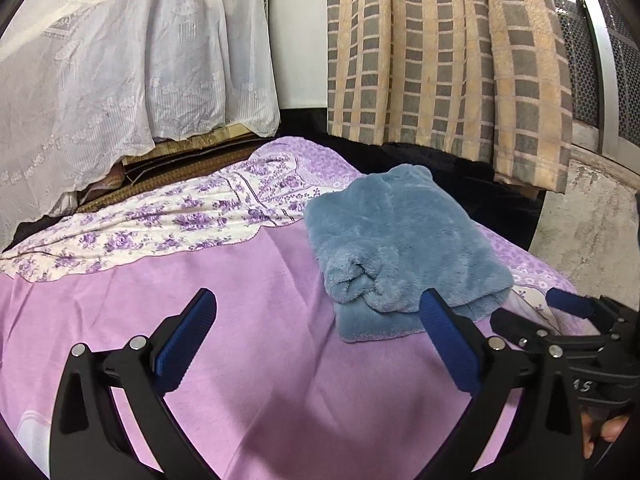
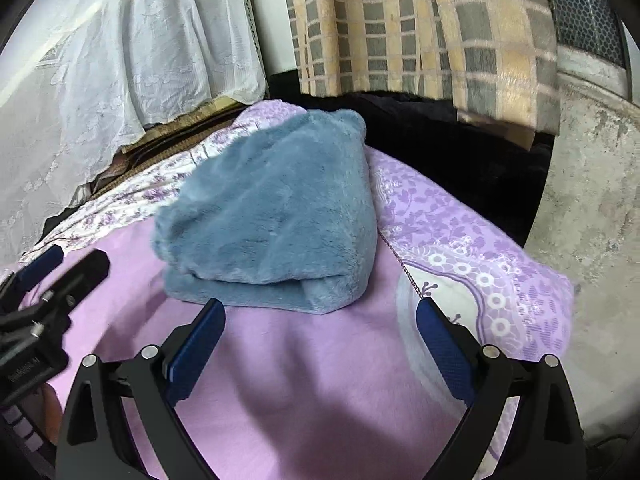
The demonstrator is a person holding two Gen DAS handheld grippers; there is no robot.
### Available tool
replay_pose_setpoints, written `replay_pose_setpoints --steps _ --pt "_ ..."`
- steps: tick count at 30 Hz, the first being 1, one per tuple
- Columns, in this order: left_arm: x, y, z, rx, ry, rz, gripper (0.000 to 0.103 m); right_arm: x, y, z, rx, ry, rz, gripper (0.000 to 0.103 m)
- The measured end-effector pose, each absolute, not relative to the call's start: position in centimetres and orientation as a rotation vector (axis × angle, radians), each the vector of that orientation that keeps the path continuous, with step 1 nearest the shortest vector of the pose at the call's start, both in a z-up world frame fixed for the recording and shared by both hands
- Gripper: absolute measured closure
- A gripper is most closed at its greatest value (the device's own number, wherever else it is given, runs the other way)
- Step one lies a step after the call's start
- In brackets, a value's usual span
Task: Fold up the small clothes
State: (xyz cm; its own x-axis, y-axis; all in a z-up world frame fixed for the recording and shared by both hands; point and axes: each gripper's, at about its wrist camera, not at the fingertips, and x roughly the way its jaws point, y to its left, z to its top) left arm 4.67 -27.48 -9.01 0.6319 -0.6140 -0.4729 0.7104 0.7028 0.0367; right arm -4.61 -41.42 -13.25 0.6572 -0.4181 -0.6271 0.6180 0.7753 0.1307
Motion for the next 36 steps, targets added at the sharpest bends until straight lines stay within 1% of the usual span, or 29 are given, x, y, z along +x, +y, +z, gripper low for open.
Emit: replay_pose_setpoints --steps 3,10,19,25,36 --pt "3.9 -26.8 -8.1 0.229 0.428 -0.763 0.004 -5.5 -40.2 -11.3 0.342 0.59 -0.603 0.004" --pt "2.8 -24.6 -5.5 0.185 0.409 -0.772 0.004 -8.1 -37.3 -6.6 0.307 0.52 -0.598 0.004" --pt "1.9 -22.5 -2.4 0.143 0.412 -0.77 0.004 -10.0 -33.3 -2.0 0.216 0.486 -0.567 0.004" --pt "0.9 -21.4 -0.7 0.127 0.434 -0.788 0.004 -11.1 -32.2 -0.7 0.253 0.494 -0.559 0.004" --pt "-2.3 -20.5 1.4 0.177 0.457 -0.811 0.005 -12.9 -30.4 -0.4 0.223 0.533 -0.599 0.004"
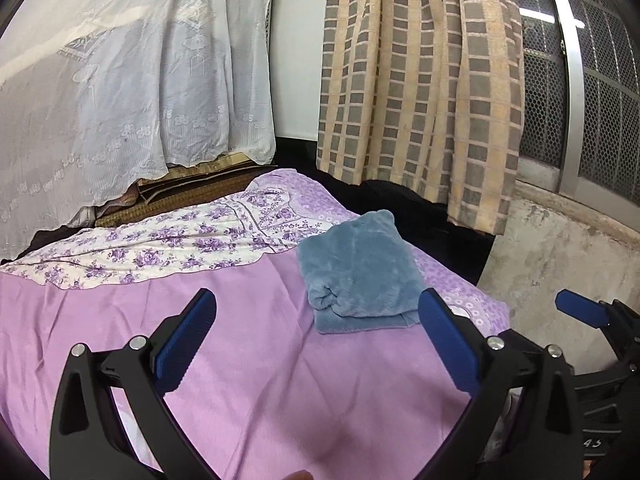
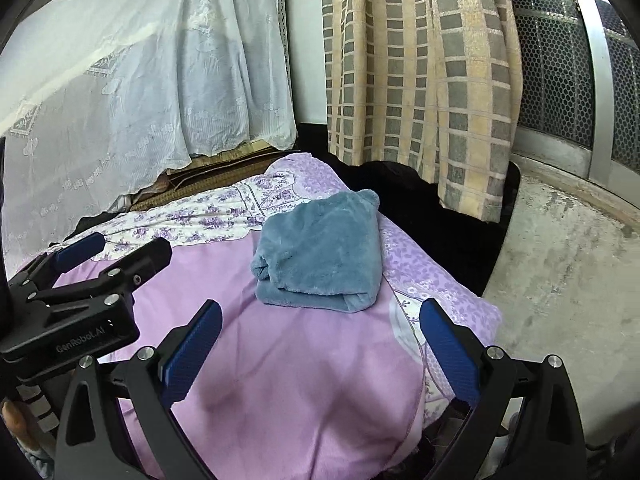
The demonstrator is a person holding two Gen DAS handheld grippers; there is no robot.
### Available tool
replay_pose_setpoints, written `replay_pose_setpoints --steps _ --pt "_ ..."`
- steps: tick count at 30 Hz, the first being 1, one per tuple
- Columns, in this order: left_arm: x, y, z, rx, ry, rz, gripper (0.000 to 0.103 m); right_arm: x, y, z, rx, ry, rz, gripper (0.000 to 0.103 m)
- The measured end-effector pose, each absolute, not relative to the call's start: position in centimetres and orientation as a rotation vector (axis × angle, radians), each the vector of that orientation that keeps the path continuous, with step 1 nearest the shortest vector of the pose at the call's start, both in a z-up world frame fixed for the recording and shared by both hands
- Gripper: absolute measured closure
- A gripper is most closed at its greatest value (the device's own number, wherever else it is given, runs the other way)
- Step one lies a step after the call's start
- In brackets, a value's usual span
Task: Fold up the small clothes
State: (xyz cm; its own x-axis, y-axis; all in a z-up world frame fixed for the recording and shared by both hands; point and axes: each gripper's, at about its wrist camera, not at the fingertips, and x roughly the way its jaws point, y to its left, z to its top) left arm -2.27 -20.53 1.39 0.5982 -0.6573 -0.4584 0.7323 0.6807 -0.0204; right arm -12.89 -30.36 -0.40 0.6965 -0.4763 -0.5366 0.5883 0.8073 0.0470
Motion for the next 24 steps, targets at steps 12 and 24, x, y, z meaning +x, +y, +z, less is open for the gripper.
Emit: replay_pose_setpoints --steps 12,24 --pt "-3.2 -18.9 2.7 0.156 0.453 -0.765 0.004 -14.0 -28.2 1.3 0.187 0.453 -0.577 0.004" --pt "-3.5 -19.2 2.4 0.181 0.459 -0.752 0.004 -14.1 -28.3 1.3 0.194 0.467 -0.586 0.004"
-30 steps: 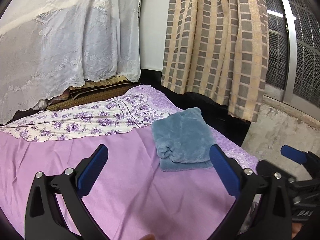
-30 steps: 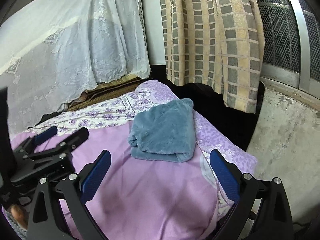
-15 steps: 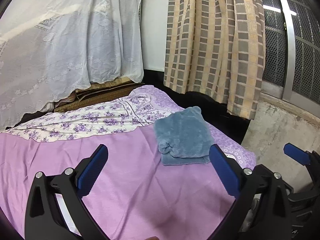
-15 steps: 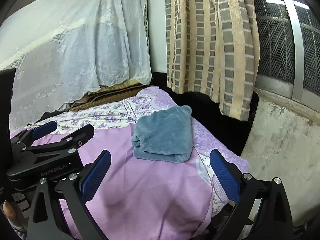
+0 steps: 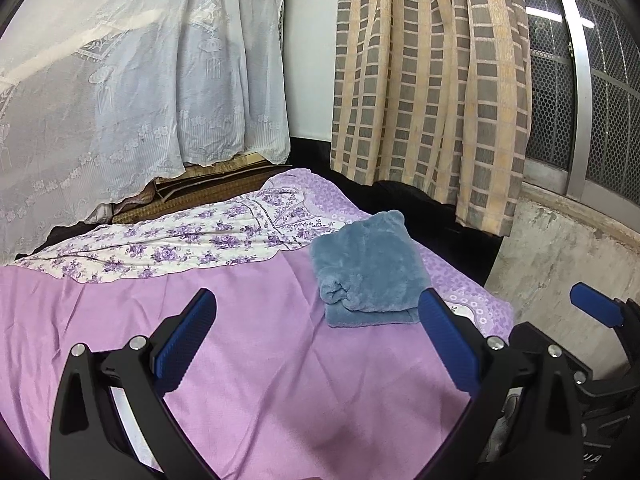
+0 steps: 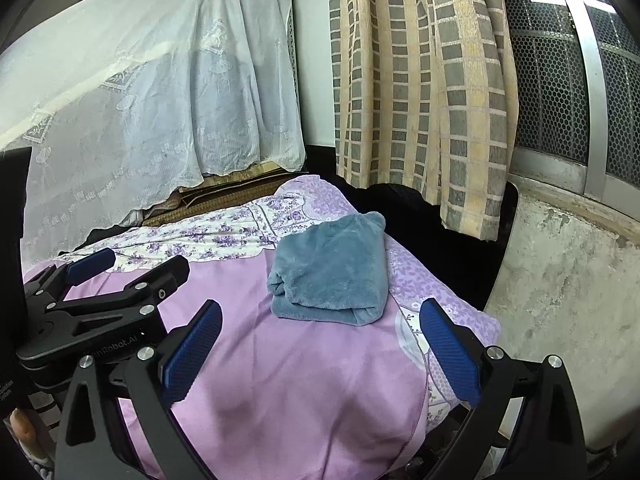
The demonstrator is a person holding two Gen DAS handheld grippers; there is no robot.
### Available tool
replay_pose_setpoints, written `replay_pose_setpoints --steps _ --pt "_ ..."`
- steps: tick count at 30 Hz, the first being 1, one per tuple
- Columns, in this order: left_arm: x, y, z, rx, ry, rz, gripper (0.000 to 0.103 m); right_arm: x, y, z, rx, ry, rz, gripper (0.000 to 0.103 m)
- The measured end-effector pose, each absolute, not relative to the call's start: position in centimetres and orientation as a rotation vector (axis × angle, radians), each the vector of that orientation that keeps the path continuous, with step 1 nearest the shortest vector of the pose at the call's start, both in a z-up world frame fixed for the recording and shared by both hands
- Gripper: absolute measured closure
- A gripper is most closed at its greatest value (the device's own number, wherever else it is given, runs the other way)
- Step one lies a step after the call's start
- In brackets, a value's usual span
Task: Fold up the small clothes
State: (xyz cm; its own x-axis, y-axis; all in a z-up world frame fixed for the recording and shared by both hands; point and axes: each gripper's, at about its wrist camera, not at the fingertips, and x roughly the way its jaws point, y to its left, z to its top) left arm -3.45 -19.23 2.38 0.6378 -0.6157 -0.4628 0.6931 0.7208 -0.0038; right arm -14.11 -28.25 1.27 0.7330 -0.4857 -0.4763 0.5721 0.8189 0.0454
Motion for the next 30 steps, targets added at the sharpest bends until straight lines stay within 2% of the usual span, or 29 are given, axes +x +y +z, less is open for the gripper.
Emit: replay_pose_setpoints --steps 30 --pt "-3.61 -19.76 1.97 0.21 0.425 -0.748 0.005 -14.15 -28.42 0.89 0.2 0.482 -0.595 0.004"
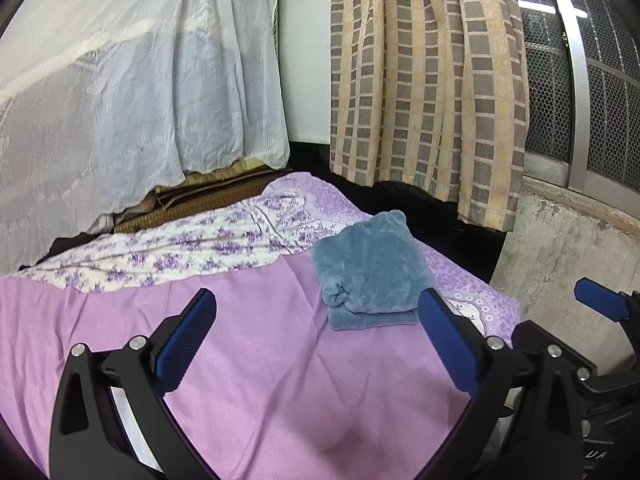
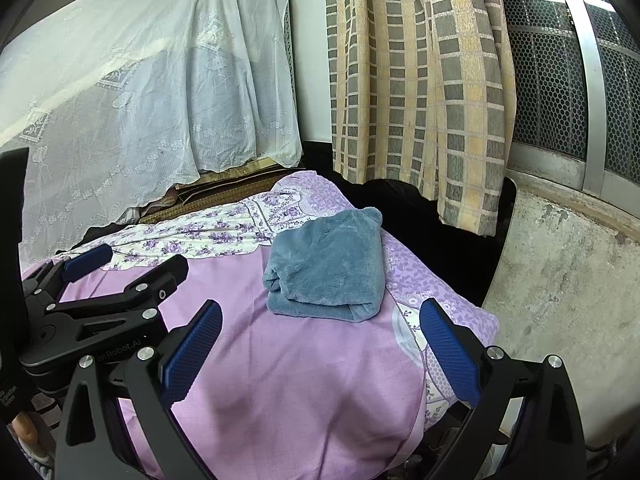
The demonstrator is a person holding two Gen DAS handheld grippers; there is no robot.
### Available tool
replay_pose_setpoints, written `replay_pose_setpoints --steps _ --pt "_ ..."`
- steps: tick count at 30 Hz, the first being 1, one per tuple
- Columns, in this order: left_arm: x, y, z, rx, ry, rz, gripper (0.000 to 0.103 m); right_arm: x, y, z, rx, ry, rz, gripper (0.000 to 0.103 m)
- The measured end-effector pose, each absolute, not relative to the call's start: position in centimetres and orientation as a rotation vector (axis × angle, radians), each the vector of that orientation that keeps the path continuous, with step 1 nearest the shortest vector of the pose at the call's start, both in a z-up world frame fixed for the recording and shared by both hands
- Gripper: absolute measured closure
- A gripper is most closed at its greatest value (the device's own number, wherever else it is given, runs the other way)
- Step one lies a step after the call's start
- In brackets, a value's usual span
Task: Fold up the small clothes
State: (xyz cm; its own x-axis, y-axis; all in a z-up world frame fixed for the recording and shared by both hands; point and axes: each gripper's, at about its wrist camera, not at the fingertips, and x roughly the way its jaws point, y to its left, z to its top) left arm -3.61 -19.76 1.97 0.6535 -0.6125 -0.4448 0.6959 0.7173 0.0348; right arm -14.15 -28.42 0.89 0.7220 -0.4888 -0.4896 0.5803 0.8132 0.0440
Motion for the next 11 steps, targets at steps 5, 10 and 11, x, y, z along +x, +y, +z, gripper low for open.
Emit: replay_pose_setpoints --steps 5,10,11 --pt "-3.37 -19.92 1.92 0.214 0.447 -0.753 0.005 -14.05 -28.48 0.82 0.203 0.486 -0.597 0.004" --pt "-3.46 -19.81 2.03 0.204 0.441 -0.752 0.005 -14.09 -28.54 0.86 0.205 0.482 -0.593 0.004" --pt "-3.47 -19.79 2.02 0.203 0.441 -0.753 0.005 -14.1 -28.48 0.86 0.204 0.481 -0.594 0.004"
